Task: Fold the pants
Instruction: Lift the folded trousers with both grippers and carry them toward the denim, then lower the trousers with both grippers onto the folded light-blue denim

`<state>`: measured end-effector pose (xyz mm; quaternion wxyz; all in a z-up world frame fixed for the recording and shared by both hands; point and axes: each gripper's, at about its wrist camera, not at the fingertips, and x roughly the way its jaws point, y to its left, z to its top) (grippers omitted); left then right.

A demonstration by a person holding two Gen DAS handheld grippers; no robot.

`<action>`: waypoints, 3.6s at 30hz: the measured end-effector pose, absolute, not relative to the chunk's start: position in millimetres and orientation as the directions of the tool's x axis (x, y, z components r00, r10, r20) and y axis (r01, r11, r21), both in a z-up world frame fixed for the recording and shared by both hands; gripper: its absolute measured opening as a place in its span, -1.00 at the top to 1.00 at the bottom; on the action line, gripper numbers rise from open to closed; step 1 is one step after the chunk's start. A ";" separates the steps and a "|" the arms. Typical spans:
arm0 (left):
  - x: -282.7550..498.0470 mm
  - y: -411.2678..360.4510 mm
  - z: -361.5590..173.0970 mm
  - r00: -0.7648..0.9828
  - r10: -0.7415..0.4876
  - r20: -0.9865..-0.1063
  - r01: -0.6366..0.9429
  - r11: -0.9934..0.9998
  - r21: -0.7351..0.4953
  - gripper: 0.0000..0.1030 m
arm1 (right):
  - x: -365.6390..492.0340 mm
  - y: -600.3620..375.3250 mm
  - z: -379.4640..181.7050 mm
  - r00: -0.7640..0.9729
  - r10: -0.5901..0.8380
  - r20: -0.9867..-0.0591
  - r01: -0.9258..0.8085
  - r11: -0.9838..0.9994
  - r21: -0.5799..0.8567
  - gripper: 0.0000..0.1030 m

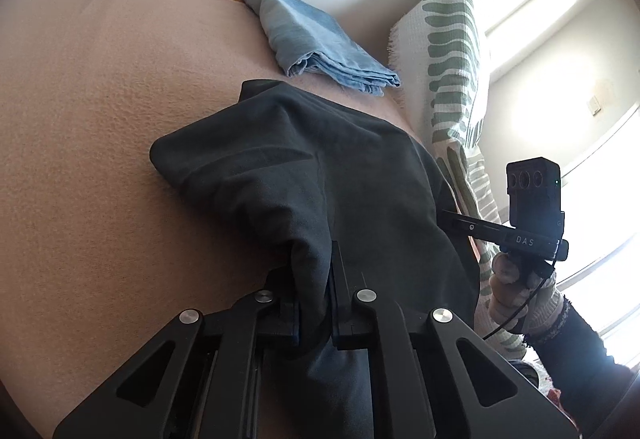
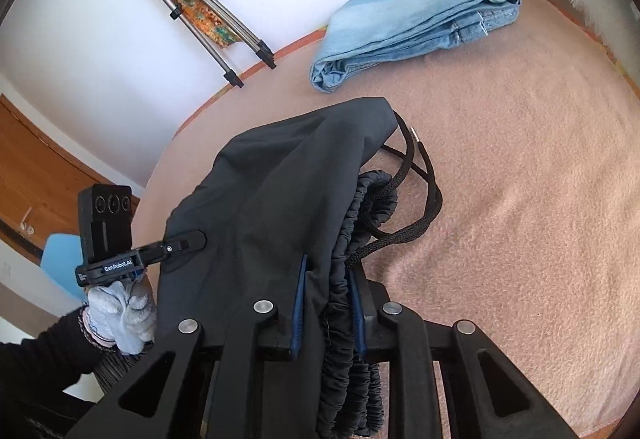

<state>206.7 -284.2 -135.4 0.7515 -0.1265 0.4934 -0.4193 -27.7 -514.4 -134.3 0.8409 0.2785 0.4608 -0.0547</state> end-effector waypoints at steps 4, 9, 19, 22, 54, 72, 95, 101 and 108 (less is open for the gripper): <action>207.2 -284.2 -137.9 0.167 -0.747 -0.643 0.504 0.625 -0.595 0.84 | -25.0 -521.7 -146.5 0.530 0.141 -0.836 0.396 0.831 0.391 0.17; 209.6 -283.2 -144.4 0.168 -0.743 -0.647 0.498 0.631 -0.595 0.84 | -26.1 -531.4 -156.1 0.532 0.134 -0.836 0.410 0.823 0.393 0.10; 195.7 -283.8 -117.9 0.218 -0.754 -0.619 0.551 0.619 -0.560 0.87 | -28.5 -503.3 -124.0 0.574 0.081 -0.815 0.391 0.847 0.360 0.69; 190.0 -283.9 -106.9 0.230 -0.759 -0.609 0.573 0.611 -0.546 0.87 | -26.4 -487.3 -107.7 0.585 0.045 -0.810 0.375 0.870 0.319 0.71; 288.1 -373.9 86.2 0.412 -0.803 -0.432 0.759 0.564 -0.325 0.88 | 32.8 -533.2 95.6 0.771 -0.250 -0.585 0.396 0.908 0.133 0.72; 436.3 -469.6 -31.8 0.382 -0.733 -0.563 0.721 0.617 -0.315 0.88 | 174.2 -715.7 -16.6 0.654 -0.192 -0.732 0.417 0.899 0.136 0.72; 529.4 -441.4 -94.9 0.289 -0.719 -0.632 0.547 0.665 -0.508 0.05 | 190.8 -670.1 -80.5 0.551 -0.326 -0.769 0.382 0.917 -0.115 0.34; 554.0 -441.8 -107.6 0.383 -0.711 -0.590 0.415 0.703 -0.578 0.10 | 183.1 -689.7 -109.1 0.487 -0.355 -0.798 0.415 0.898 -0.146 0.35; 520.8 -462.9 -85.3 0.639 -0.478 -0.602 0.493 0.856 -0.157 0.39 | 178.7 -699.2 -115.6 0.486 -0.350 -0.801 0.414 0.899 -0.141 0.32</action>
